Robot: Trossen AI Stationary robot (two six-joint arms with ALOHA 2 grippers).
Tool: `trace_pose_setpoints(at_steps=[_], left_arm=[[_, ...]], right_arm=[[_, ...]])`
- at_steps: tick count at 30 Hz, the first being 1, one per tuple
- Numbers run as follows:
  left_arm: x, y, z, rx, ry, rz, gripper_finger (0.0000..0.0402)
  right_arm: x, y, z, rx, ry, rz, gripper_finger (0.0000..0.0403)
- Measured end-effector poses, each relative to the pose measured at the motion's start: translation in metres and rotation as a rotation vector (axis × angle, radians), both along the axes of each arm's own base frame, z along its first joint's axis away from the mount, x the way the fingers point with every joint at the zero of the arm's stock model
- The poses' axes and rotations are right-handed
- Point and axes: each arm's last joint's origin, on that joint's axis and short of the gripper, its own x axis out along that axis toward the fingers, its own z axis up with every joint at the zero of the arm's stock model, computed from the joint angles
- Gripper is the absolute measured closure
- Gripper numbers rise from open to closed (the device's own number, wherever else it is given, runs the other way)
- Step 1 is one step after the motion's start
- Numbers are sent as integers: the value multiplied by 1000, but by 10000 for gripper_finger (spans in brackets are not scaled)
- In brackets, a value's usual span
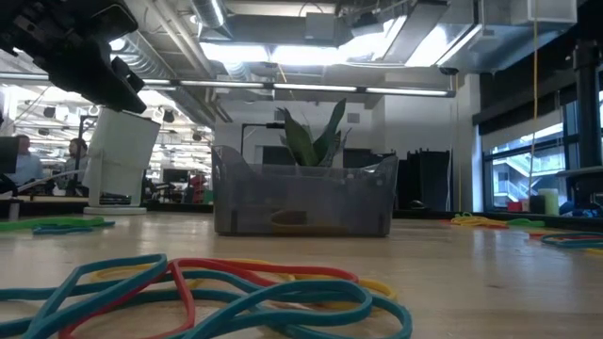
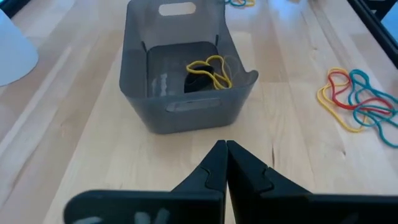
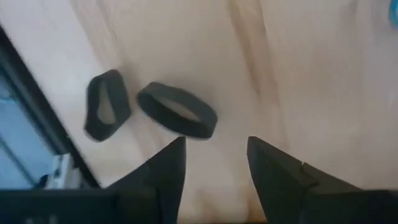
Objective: Pick and place rubber bands into bin
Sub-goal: Put the black rubber band into the black bin
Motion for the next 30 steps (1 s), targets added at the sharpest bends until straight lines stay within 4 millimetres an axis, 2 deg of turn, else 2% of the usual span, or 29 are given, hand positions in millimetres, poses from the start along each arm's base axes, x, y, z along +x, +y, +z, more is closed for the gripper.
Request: trace_pose_setpoints(at_steps=[5, 10, 14, 19, 22, 26, 27, 30], left_arm=[[0, 0, 0, 6, -5, 12, 400], [0, 1, 0, 19, -9, 32, 400], [0, 1, 0, 14, -10, 38, 400], [0, 1, 0, 15, -10, 39, 400], [0, 1, 0, 15, -10, 40, 400], [0, 1, 0, 23, -9, 45, 400], [0, 1, 0, 32, -9, 39, 400], [0, 1, 0, 41, -9, 35, 400]], right_arm=[[2, 2, -8, -2, -32, 79, 241], [12, 12, -22, 25, -72, 161, 245], [15, 17, -38, 26, -20, 176, 245], [17, 20, -50, 2, 28, 191, 252], [18, 20, -49, -7, 24, 211, 289], [19, 21, -46, -21, 22, 218, 375], [20, 22, -45, -24, 25, 217, 388], [22, 24, -39, -31, 34, 218, 391]])
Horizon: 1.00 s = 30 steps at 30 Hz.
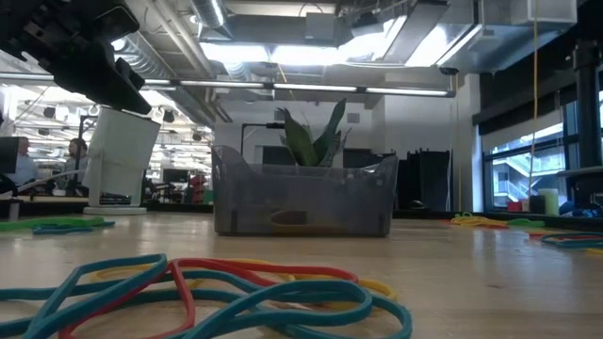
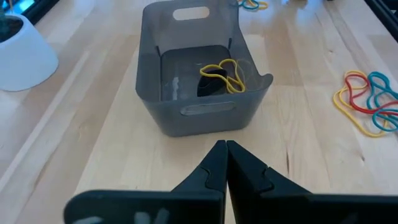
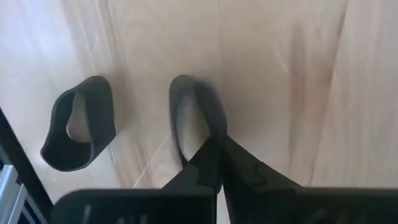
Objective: Pick and place rubber bands into bin
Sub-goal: Put the black rubber band into the black bin
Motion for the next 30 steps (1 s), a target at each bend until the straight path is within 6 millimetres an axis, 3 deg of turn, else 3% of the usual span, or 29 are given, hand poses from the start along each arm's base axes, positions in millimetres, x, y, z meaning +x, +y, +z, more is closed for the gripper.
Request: trace_pose_setpoints(at_steps=[7, 11, 17, 23, 30], left_arm=[[0, 0, 0, -40, -4, 25, 400], [0, 0, 0, -42, -5, 26, 400], [0, 0, 0, -30, -6, 25, 400], [0, 0, 0, -30, -6, 25, 400], [0, 0, 0, -31, -6, 26, 400]], right_arm=[[9, 5, 51, 15, -30, -8, 397], [19, -5, 92, -35, -208, -67, 399], [48, -37, 135, -220, -535, -250, 401], [94, -79, 145, -238, -673, -332, 401], [155, -135, 141, -96, -846, -396, 402]])
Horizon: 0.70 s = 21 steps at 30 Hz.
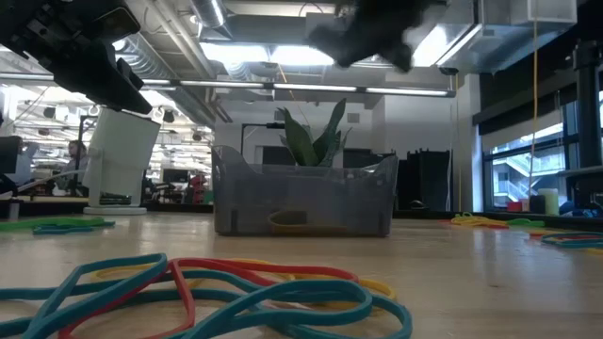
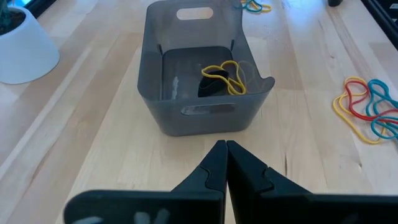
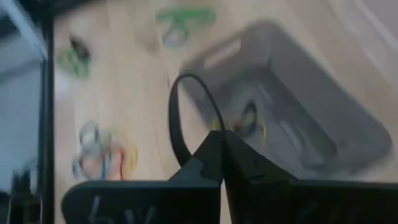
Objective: Pick and place rubber bands into bin
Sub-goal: Put the black rubber band into the black bin
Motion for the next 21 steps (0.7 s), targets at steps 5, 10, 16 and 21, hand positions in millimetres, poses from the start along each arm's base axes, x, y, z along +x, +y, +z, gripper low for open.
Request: trace_pose_setpoints(at_steps=[5, 10, 16, 21], left_arm=[[0, 0, 0, -2, 0, 1, 400], [0, 0, 0, 0, 5, 1, 400], [0, 0, -1, 0, 6, 0, 400], [0, 0, -1, 0, 8, 0, 400]], right_arm=[[44, -26, -4, -3, 79, 32, 403], [90, -42, -16, 8, 251, 90, 403], [117, -57, -56, 54, 530, 73, 403], [126, -63, -95, 121, 639, 50, 403]])
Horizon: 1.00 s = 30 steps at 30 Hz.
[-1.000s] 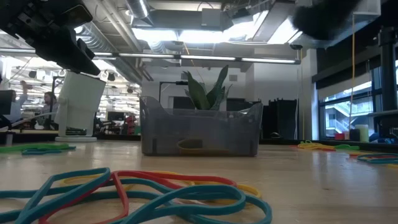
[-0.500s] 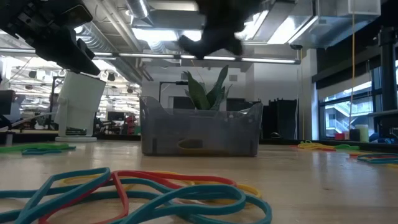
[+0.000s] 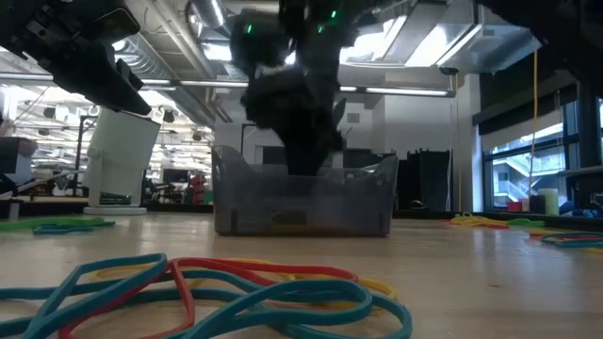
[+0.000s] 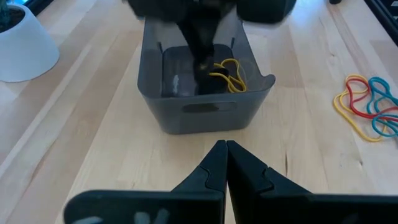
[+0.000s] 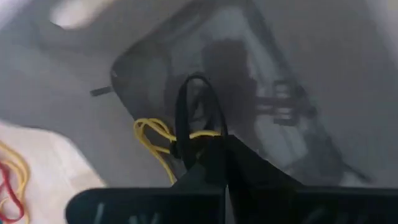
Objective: Pick and place rubber bands into bin
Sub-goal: Put the black rubber band into the black bin
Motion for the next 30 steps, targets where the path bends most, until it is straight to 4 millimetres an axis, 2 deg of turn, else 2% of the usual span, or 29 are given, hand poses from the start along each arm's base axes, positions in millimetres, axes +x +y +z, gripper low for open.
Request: trace_pose_setpoints(at_steps=[3, 7, 16, 30], left_arm=[[0, 0, 0, 0, 0, 0, 400], [0, 0, 0, 0, 0, -1, 400], [0, 0, 0, -4, 1, -5, 400], [0, 0, 0, -9, 3, -13, 400]], right_arm=[[3, -2, -18, 16, 37, -30, 403], [6, -7, -27, 12, 54, -99, 403], [5, -22, -27, 19, 69, -282, 403], [-2, -22, -29, -17, 145, -353, 403]])
